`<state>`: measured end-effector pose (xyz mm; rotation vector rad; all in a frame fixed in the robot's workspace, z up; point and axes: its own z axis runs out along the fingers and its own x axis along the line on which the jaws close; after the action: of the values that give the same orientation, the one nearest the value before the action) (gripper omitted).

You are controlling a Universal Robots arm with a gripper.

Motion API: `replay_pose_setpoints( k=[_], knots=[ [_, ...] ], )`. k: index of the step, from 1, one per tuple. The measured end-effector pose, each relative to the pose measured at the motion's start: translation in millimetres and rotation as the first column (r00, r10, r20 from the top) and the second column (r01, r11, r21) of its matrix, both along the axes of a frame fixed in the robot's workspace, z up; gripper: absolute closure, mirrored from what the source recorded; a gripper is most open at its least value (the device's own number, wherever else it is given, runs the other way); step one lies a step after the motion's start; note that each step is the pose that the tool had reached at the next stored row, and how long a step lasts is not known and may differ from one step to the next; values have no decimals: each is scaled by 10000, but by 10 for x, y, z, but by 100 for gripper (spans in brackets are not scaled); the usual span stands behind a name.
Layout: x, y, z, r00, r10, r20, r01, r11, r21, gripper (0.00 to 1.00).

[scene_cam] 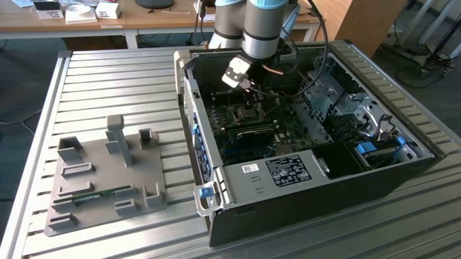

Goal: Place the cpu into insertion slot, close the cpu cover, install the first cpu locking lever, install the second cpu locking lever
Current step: 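Place the cpu into insertion slot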

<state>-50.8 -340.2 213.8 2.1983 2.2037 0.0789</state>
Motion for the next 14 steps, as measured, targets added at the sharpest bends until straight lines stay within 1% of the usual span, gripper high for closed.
replay_pose_setpoints(
  k=[8, 10, 14],
  knots=[
    [9, 0, -7, 10000, 0, 4, 0, 10000, 6, 89],
    [9, 0, -18, 10000, 0, 2, 0, 10000, 3, 89],
    [9, 0, -64, 10000, 0, 1, 0, 10000, 3, 89]
  ],
)
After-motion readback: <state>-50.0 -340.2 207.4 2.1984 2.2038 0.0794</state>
